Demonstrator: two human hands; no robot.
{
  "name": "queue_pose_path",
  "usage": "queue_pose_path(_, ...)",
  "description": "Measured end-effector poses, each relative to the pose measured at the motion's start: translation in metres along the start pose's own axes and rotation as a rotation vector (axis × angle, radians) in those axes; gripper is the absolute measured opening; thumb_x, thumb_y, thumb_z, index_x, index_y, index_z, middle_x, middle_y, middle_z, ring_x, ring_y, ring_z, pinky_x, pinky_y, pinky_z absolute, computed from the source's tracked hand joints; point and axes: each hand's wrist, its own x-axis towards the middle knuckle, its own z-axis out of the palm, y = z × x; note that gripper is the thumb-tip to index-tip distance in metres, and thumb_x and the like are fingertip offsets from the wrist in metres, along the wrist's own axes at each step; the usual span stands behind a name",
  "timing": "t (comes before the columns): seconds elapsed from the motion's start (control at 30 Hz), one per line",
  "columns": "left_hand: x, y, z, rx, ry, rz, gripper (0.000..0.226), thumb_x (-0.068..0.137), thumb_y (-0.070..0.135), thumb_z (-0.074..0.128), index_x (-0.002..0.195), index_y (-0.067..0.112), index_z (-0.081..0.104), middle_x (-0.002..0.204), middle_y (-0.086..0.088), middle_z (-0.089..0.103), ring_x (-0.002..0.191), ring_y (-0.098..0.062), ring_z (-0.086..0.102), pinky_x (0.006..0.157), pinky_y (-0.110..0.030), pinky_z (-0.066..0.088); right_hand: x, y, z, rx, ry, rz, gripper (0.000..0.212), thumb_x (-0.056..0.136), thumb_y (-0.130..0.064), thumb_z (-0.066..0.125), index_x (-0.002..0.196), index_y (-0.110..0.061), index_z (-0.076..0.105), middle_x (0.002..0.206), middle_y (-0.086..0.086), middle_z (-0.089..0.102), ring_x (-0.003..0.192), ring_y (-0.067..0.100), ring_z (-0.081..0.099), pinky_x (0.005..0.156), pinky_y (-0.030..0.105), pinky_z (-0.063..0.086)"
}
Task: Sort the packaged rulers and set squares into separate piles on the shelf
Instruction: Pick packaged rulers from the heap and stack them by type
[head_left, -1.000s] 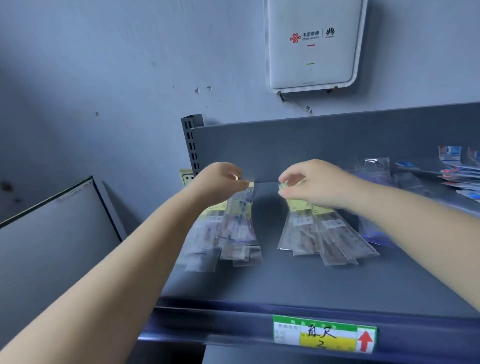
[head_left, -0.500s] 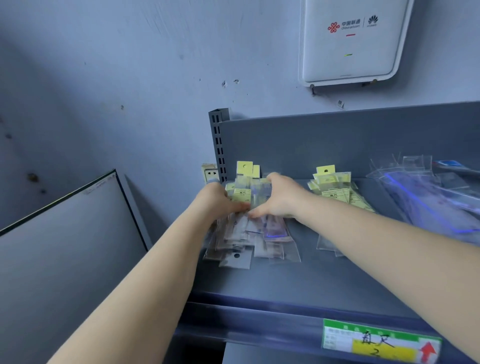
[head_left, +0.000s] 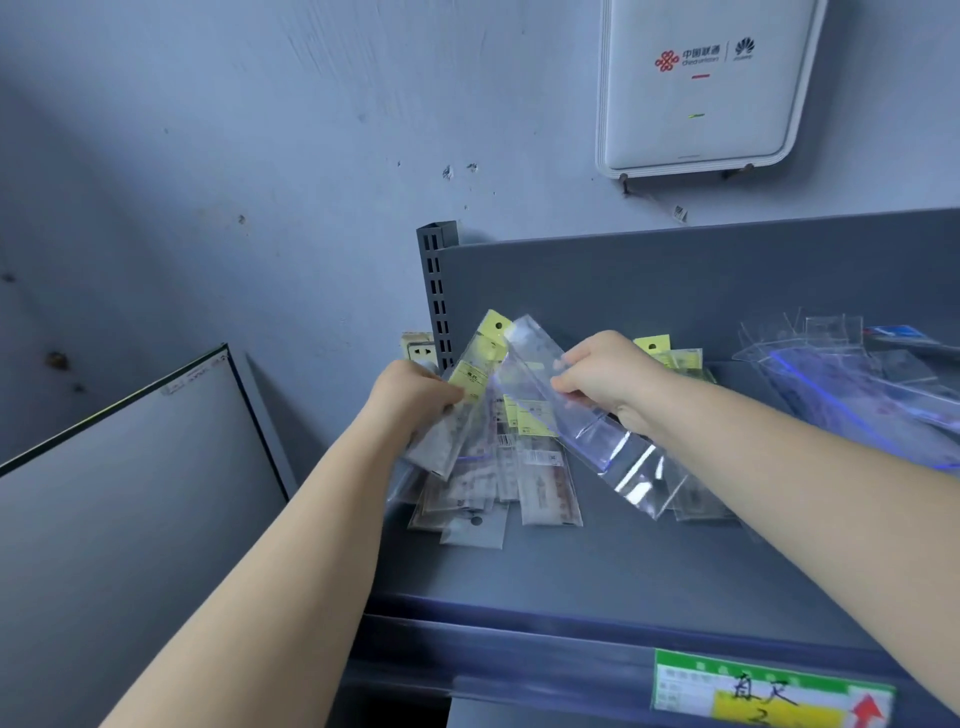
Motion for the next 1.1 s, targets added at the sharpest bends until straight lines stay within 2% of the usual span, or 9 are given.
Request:
queue_pose_path(0.07, -0.003, 0.001, -0.002, -0.101, 0.014, -0.01, 0.015, 0.087, 0.014, 0.06, 0.075, 0.008, 0.053, 0.061, -0.006, 0.042, 0.045, -0.016, 0.028, 0.043, -0.019, 0.023, -0.001, 0.0, -0.007, 0.131, -0.011, -0.003, 0.016, 0.082, 0.008, 0.055, 0.094, 0.013, 0.063, 0.078, 0.013, 0.05, 0.073, 0.023, 0.047, 0.068, 0.032, 0.037)
queue_pose_path(0.17, -0.01, 0.008, -0.003, -0.225, 0.047, -0.012, 0.014, 0.088, 0.014, 0.057, 0.075, 0.009, 0.055, 0.061, -0.004, 0.04, 0.051, -0.017, 0.03, 0.049, -0.024, 0.024, -0.002, 0.001, -0.013, 0.285, -0.052, 0.024, 0.02, 0.088, 0.007, 0.051, 0.073, -0.006, 0.054, 0.071, 0.009, 0.051, 0.061, 0.021, 0.053, 0.052, 0.021, 0.045)
queue_pose_path(0.27, -0.014, 0.015, -0.006, -0.332, 0.084, -0.036, 0.018, 0.085, 0.014, 0.055, 0.068, 0.011, 0.057, 0.066, -0.006, 0.036, 0.059, -0.019, 0.031, 0.055, -0.026, 0.025, -0.006, 0.002, -0.017, 0.435, -0.088, 0.082, 0.02, 0.09, 0.005, 0.051, 0.075, -0.008, 0.051, 0.069, 0.008, 0.052, 0.056, 0.016, 0.056, 0.039, 0.015, 0.045)
queue_pose_path(0.43, -0.023, 0.031, -0.006, -0.531, -0.013, 0.034, 0.011, 0.084, 0.0, 0.055, 0.076, 0.008, 0.058, 0.058, -0.002, 0.056, 0.04, -0.012, 0.052, 0.041, -0.017, 0.043, -0.014, -0.004, -0.035, 0.57, -0.124, 0.061, 0.023, 0.088, 0.005, 0.049, 0.074, -0.012, 0.053, 0.066, 0.003, 0.051, 0.055, 0.011, 0.047, 0.042, 0.016, 0.039)
queue_pose_path(0.57, -0.035, 0.05, 0.008, -0.621, -0.177, 0.083, 0.014, 0.083, -0.006, 0.06, 0.09, 0.004, 0.055, 0.062, -0.005, 0.066, 0.047, -0.013, 0.061, 0.043, -0.021, 0.051, -0.02, -0.006, -0.068, 0.615, -0.096, 0.018, 0.022, 0.088, 0.006, 0.048, 0.078, -0.013, 0.053, 0.07, 0.003, 0.058, 0.044, 0.006, 0.056, 0.045, 0.019, 0.042)
queue_pose_path(0.7, -0.042, 0.068, 0.034, -0.547, -0.301, 0.125, 0.019, 0.08, -0.005, 0.065, 0.094, 0.005, 0.055, 0.084, -0.015, 0.063, 0.066, -0.022, 0.06, 0.047, -0.023, 0.052, -0.028, 0.003, -0.106, 0.659, -0.05, -0.005, 0.025, 0.088, 0.009, 0.04, 0.079, -0.013, 0.05, 0.076, 0.004, 0.058, 0.045, 0.007, 0.058, 0.04, 0.013, 0.043)
queue_pose_path(0.8, -0.046, 0.081, 0.053, -0.494, -0.364, 0.16, 0.015, 0.081, -0.005, 0.065, 0.077, 0.005, 0.054, 0.076, -0.011, 0.064, 0.058, -0.017, 0.064, 0.047, -0.024, 0.053, -0.034, 0.015, -0.135, 0.656, 0.006, -0.04, 0.025, 0.088, 0.01, 0.04, 0.08, -0.011, 0.05, 0.074, 0.005, 0.054, 0.057, 0.013, 0.055, 0.041, 0.013, 0.044)
queue_pose_path(0.97, -0.053, 0.101, 0.083, -0.396, -0.433, 0.181, 0.016, 0.082, -0.003, 0.065, 0.075, 0.005, 0.054, 0.068, -0.007, 0.064, 0.052, -0.01, 0.064, 0.047, -0.023, 0.055, -0.041, 0.034, -0.176, 0.615, 0.095, -0.065, 0.024, 0.087, 0.01, 0.043, 0.08, -0.011, 0.052, 0.071, 0.005, 0.052, 0.059, 0.014, 0.056, 0.04, 0.011, 0.041)
queue_pose_path(1.1, -0.054, 0.104, 0.104, 0.011, -0.337, 0.218, 0.015, 0.08, 0.011, 0.073, 0.078, 0.002, 0.061, 0.068, -0.008, 0.067, 0.05, -0.01, 0.062, 0.044, -0.02, 0.052, -0.048, 0.046, -0.198, 0.528, 0.159, -0.126, 0.023, 0.086, 0.01, 0.047, 0.078, -0.01, 0.054, 0.066, 0.005, 0.05, 0.058, 0.014, 0.054, 0.039, 0.012, 0.039)
